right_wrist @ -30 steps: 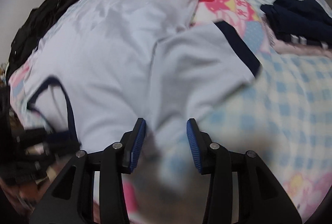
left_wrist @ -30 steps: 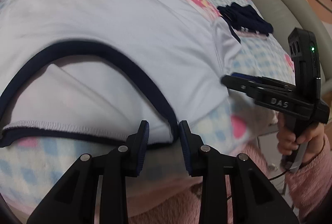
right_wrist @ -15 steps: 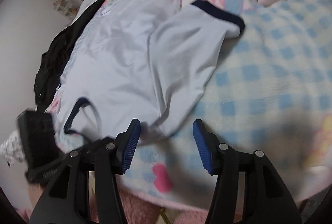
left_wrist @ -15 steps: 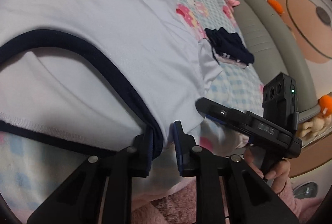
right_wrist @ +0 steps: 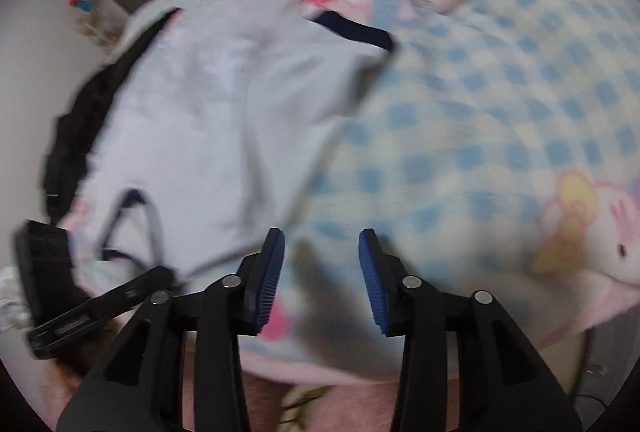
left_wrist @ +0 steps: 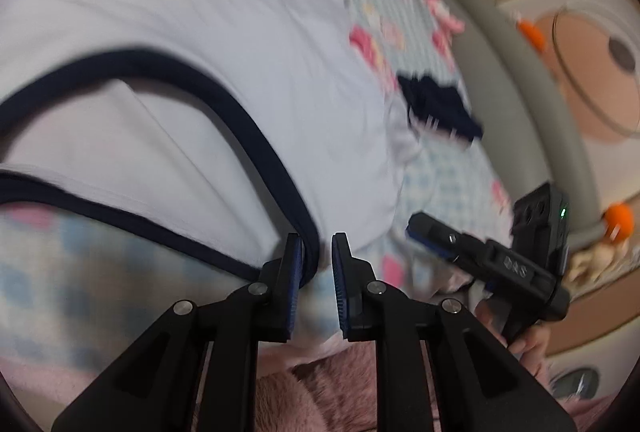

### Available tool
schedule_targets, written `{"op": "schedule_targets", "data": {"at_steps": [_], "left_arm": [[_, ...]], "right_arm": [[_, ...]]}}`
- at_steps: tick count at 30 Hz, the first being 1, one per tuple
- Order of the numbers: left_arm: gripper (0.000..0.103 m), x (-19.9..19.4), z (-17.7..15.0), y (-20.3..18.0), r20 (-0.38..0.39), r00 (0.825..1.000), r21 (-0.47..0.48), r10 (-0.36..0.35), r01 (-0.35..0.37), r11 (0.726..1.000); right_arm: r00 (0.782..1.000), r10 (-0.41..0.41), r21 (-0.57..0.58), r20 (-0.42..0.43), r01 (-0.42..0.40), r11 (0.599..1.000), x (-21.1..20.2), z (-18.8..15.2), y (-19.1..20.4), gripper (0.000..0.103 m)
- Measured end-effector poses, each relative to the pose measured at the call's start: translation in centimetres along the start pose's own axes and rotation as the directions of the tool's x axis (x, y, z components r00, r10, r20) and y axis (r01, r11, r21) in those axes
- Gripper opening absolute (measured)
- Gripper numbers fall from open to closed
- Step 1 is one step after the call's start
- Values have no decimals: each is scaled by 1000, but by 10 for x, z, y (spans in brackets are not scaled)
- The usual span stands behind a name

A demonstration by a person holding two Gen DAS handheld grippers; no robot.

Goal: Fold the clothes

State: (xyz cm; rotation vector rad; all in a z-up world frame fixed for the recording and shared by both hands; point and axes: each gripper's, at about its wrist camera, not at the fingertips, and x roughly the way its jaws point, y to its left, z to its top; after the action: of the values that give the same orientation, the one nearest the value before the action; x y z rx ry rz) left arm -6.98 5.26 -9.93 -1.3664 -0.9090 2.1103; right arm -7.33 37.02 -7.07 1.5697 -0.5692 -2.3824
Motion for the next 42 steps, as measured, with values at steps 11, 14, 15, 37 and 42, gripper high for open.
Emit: {"op": "schedule_targets", "data": {"at_steps": [11,14,15,37,42], "left_arm": [[20,-82,-12,49,107,982,-71,158,-151,986],[24,-112,-18,77,159,967,-134,199,-179,975],[25,-122,-19,87,178,961,-154,214,-188,970],[24,-109,60,118,125,902,148,414,-429,891],[24,-132,30,132,130,915,115,382,-396,911]], "right_arm": [[996,-67,1,-56,68,998,41,-21,33,49],[995,-89,-30,-53,87,996,24,-23,39,51],[995,-93,-39,-43,91,995,17,-23,43,51],[961,-267,-531,-74,188,826,162,-27,279,53],[979,-163,-360,-125,109,927,137,-36,243,56]]}}
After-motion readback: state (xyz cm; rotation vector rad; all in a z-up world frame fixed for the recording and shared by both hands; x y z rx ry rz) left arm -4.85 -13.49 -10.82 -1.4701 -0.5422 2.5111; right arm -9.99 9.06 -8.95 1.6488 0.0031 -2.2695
